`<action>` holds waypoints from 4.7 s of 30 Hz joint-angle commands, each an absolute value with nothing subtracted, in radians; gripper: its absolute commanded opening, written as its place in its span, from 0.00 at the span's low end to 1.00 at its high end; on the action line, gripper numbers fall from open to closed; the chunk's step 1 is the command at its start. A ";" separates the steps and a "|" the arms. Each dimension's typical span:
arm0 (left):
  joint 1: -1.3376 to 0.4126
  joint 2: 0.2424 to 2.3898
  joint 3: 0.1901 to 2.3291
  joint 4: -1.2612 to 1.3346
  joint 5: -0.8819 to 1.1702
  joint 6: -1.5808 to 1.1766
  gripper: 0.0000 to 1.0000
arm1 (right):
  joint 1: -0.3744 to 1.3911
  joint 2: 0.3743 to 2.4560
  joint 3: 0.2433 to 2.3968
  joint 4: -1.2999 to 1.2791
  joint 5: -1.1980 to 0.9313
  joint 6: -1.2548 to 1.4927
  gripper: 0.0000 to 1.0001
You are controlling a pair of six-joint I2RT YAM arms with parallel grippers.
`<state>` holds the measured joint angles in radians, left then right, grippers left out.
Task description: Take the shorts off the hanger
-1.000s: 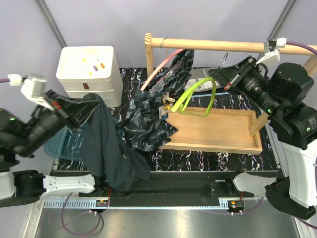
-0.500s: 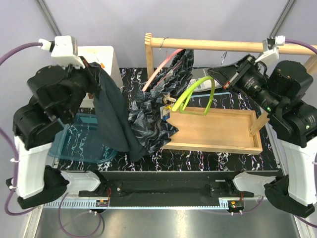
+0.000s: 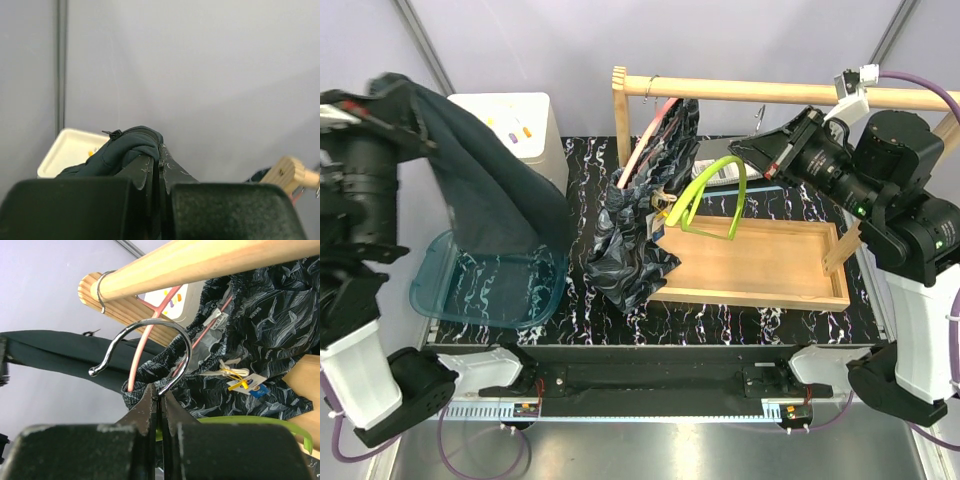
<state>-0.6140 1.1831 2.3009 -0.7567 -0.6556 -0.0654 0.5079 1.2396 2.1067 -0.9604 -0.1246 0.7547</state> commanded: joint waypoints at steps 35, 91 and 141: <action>-0.094 1.125 2.022 -0.804 -0.370 -0.382 0.00 | 0.503 1.324 2.243 -1.012 -0.278 0.696 0.00; 0.264 0.657 0.865 -1.192 0.142 -0.983 0.49 | 0.503 1.198 1.927 -1.009 -0.403 0.701 0.00; 0.241 0.845 1.723 -0.772 0.725 -0.897 0.93 | 0.503 1.192 1.813 -1.258 0.169 0.532 0.00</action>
<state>0.2443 0.8005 1.7142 -0.9829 0.4805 -0.8490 0.5076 1.1969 1.7691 -1.2343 0.0475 0.5907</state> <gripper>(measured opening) 0.940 0.021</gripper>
